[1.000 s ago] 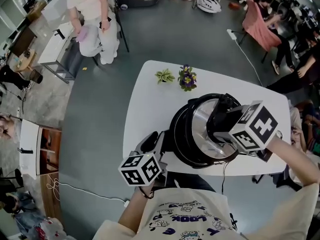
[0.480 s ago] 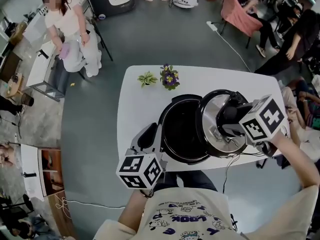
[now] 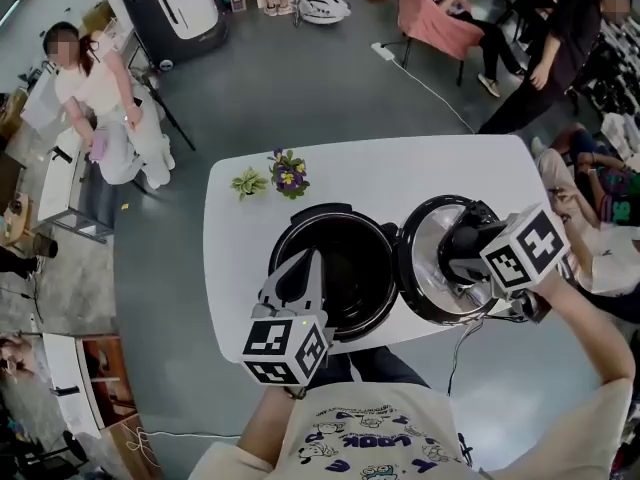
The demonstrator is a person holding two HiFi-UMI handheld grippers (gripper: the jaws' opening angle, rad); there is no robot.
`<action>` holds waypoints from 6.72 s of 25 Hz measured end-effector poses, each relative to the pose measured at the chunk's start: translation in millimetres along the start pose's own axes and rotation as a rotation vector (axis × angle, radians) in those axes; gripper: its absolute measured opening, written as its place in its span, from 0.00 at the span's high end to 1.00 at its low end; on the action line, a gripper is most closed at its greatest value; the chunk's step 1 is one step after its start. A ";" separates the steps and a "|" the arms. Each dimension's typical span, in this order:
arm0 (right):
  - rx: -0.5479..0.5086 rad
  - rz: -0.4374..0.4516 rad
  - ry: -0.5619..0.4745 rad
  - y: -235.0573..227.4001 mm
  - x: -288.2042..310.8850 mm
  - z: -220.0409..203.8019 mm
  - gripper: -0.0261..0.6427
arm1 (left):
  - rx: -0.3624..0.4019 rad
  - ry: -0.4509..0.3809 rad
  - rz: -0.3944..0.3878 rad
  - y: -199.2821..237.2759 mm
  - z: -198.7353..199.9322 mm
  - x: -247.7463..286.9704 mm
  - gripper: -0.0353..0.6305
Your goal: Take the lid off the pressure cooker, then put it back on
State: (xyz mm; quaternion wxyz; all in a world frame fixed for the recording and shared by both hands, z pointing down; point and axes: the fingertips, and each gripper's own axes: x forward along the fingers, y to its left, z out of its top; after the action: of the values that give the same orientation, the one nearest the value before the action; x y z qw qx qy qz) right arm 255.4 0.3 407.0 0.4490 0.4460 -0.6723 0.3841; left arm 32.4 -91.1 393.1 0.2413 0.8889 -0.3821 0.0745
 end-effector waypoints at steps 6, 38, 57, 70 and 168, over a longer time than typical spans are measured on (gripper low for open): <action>0.051 -0.019 0.018 -32.9 -11.3 -38.7 0.52 | 0.026 0.014 -0.032 -38.6 0.8 21.4 0.93; 0.011 -0.025 0.084 -54.4 129.6 -89.9 0.52 | 0.065 0.060 0.015 -62.8 -22.6 66.6 0.93; 0.035 -0.043 0.085 -44.5 184.9 -99.9 0.52 | 0.061 0.083 0.037 -50.2 -34.8 68.1 0.93; 0.082 -0.006 0.147 -23.6 200.5 -121.5 0.52 | 0.058 0.090 0.036 -46.2 -34.7 64.3 0.93; 0.228 -0.372 -1.148 -19.2 -98.2 39.8 0.94 | 0.216 -0.319 0.101 -76.8 93.0 2.5 0.93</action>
State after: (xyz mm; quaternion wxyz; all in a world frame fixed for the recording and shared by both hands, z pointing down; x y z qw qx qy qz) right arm 282.7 -17.1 304.3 0.0243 0.7368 -0.6723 0.0672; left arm 84.3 -92.4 284.2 0.0768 0.8900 -0.4493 -0.0147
